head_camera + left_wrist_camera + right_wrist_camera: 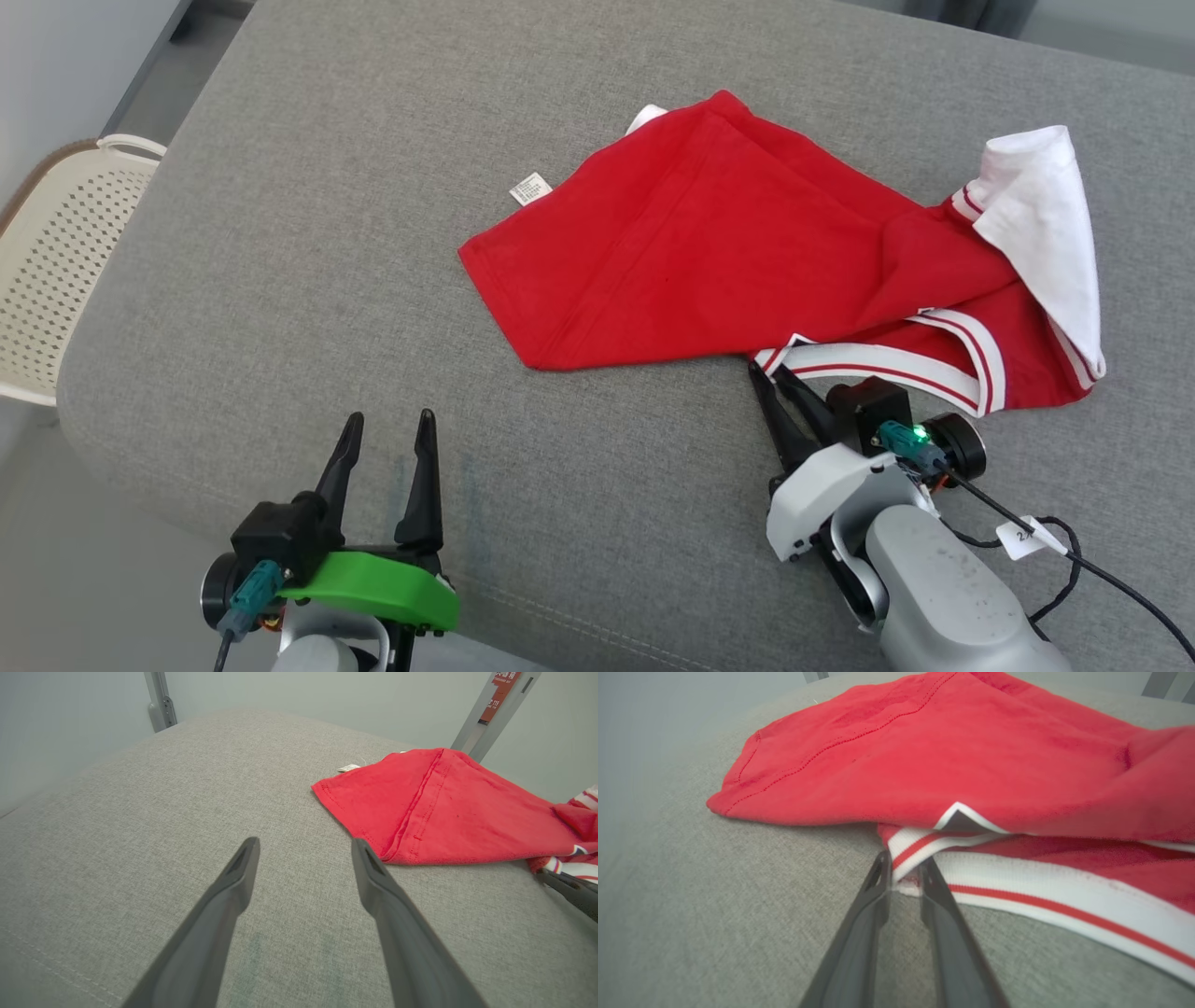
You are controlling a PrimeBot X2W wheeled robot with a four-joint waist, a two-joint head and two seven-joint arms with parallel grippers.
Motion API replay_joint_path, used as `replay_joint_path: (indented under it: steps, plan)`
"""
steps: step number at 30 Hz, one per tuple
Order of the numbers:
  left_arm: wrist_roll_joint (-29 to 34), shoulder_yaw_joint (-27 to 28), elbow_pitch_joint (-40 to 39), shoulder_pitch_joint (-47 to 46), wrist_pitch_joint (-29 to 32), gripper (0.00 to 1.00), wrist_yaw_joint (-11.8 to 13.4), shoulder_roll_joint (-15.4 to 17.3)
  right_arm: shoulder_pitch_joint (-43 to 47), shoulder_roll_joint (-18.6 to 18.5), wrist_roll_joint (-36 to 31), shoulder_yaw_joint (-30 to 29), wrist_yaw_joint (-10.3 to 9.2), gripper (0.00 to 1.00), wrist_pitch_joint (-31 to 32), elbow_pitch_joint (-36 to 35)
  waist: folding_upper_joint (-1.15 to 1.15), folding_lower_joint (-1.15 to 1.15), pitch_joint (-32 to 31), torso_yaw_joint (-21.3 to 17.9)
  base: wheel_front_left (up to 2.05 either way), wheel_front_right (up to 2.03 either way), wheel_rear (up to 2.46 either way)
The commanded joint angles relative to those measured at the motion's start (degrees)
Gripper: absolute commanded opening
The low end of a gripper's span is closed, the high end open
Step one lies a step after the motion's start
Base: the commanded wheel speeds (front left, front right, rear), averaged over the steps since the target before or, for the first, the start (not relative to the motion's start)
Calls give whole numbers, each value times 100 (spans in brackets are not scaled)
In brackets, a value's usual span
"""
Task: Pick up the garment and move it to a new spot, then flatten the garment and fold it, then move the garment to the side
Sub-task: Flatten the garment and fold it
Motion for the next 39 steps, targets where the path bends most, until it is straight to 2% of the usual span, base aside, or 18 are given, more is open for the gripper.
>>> replay_joint_path:
  steps: [1, 9, 14, 17, 25, 31, 36, 39]
  plan:
    - [56, -2, 14, -29, 2, 100, 20, 8, 71, 14, 14, 33, 33, 0, 28, -104, 0, 0, -65, -73, 0, 0, 0]
    - [78, 49, 71, 88, 3, 100, -28, 9, -9, -87, -230, -384, 18, 0, 19, -1399, 0, 0, -378, -353, 0, 0, 0]
    - [128, 41, 137, 203, 2, 100, -74, 9, -440, -480, -303, -517, 18, 0, 15, -2104, 0, 0, -689, -464, 0, 0, 0]
    - [125, 17, 185, 305, 2, 100, -79, 9, -800, -745, -284, -464, 18, 0, 15, -2287, 0, 0, -877, -475, 0, 0, 0]
    - [109, -29, 263, 546, 2, 100, -125, 9, -1574, -1120, -375, -201, 18, 0, 15, -1929, 0, 0, -1261, -350, 0, 0, 0]
    - [113, -42, 270, 736, 2, 100, -149, 8, -1767, -880, -344, -214, 18, 0, 15, -1640, 0, 0, -1456, -251, 0, 0, 0]
    - [113, -66, 222, 807, 2, 100, -150, 8, -1367, -617, -89, -170, 18, 0, 43, -1379, 0, 0, -1499, -329, 0, 0, 0]
    - [111, -124, 188, 716, 2, 100, -171, 8, -1057, -612, -84, -178, 17, 0, 340, -900, 0, 0, -1414, -482, 0, 0, 0]
